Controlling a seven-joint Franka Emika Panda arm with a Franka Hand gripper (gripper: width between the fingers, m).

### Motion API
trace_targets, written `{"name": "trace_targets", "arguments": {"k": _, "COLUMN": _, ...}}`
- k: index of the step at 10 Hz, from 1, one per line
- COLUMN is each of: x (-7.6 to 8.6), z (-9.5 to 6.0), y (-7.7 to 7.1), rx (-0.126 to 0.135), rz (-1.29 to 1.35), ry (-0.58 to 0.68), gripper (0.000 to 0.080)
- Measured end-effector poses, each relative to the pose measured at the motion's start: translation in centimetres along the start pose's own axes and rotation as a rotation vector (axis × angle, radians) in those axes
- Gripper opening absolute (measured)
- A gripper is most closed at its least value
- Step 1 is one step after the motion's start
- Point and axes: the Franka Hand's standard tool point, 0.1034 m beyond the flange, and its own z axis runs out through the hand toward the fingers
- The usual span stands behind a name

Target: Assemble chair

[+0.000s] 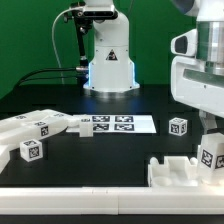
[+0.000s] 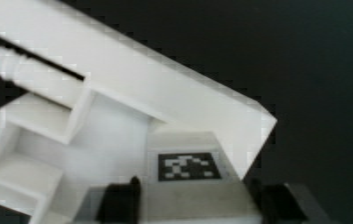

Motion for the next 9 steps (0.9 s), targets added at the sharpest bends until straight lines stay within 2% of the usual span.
{"name": "trace_targets", "arguments": {"k": 2, "x": 0.0, "z": 0.0, "y": 0.0, "rx": 0.0, "rz": -0.025, "ry": -0.001, "gripper": 0.0285}}
{"name": "trace_targets", "arguments": {"k": 3, "x": 0.2, "z": -0.1, "y": 0.0, "rx": -0.001, "rz": -0.084, "ry": 0.002, "gripper": 0.0377}}
{"name": "trace_targets", "arguments": {"k": 4, "x": 0.7, "z": -0.4, "y": 0.1, "rx": 0.001, "rz": -0.224, "ry": 0.001, "gripper": 0.0515}}
{"name": "trace_targets", "arguments": {"k": 5, "x": 1.2, "z": -0.8, "y": 0.0, "rx": 0.006, "rz": -0.403, "ry": 0.004, "gripper": 0.0607}}
{"name": "trace_targets", "arguments": {"k": 8, "x": 1.3, "z": -0.7, "y": 0.1, "rx": 0.004, "rz": -0.637, "ry": 0.007, "gripper": 0.0647}}
{"name": "trace_targets", "arguments": {"k": 9, "x": 1.4, "z": -0.7, "y": 0.1, "rx": -0.004, "rz": -0.734, "ry": 0.012, "gripper": 0.0647}}
